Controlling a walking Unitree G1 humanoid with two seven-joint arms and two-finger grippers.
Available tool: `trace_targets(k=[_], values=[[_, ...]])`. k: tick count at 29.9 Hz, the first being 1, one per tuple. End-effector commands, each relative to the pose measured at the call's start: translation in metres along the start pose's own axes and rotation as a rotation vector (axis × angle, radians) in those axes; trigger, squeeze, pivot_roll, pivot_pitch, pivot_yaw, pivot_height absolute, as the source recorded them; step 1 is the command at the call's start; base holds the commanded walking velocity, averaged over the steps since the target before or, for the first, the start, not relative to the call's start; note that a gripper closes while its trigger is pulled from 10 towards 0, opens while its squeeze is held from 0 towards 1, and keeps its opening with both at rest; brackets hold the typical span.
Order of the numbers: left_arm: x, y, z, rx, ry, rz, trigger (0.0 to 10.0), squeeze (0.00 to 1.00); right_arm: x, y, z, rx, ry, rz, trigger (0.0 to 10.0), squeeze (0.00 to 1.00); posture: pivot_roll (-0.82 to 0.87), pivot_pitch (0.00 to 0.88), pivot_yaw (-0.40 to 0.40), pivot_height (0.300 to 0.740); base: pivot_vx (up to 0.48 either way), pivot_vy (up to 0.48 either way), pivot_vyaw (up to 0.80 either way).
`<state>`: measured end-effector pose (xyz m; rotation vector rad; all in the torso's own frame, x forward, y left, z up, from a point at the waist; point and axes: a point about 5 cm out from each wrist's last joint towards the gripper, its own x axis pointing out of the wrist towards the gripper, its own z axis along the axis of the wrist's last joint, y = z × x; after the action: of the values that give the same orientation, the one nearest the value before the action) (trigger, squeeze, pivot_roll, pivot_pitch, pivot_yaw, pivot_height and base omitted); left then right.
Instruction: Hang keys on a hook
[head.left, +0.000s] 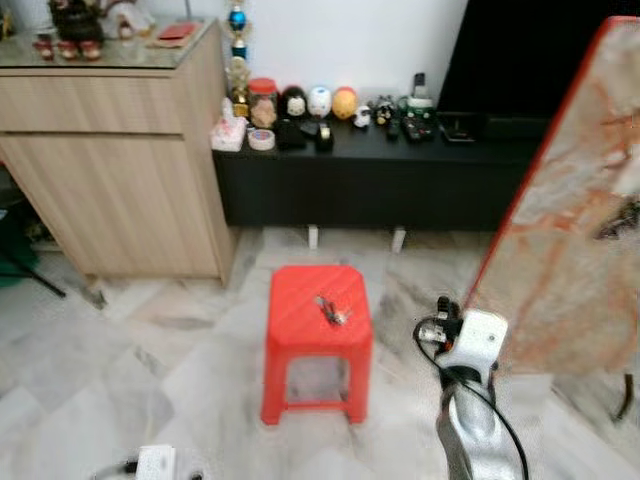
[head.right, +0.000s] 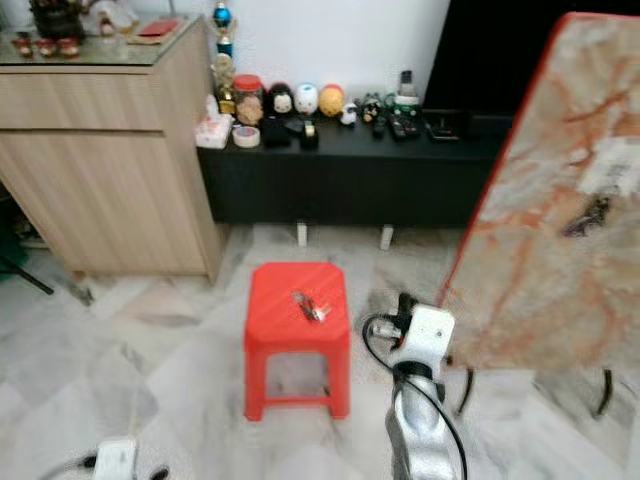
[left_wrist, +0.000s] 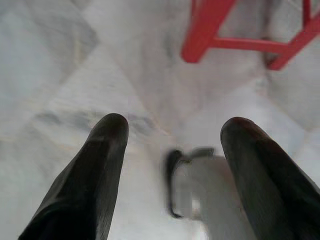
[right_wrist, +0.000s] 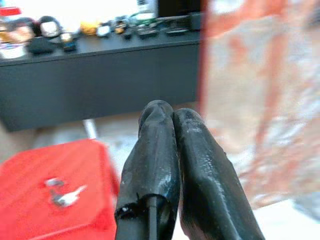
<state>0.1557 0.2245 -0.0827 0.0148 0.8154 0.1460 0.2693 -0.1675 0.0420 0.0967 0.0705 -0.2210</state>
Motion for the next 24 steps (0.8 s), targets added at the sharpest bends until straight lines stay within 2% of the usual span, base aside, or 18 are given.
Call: trace_targets(k=[1, 24], values=[[-0.0008, 0.0079, -0.0001, 0.012, 0.002, 0.017, 10.0, 0.00, 0.0018, 0.0105, 0.0032, 0.012, -0.008, 0.026, 10.0, 0.00, 0.04, 0.032, -0.057, 0.740, 0.000, -0.368, 0.00], [-0.0003, 0.0017, 0.0009, 0.016, -0.010, -0.004, 10.0, 0.00, 0.0034, 0.0075, 0.0045, 0.011, -0.012, 0.019, 10.0, 0.00, 0.03, 0.038, -0.058, 0.740, 0.000, -0.366, 0.00]])
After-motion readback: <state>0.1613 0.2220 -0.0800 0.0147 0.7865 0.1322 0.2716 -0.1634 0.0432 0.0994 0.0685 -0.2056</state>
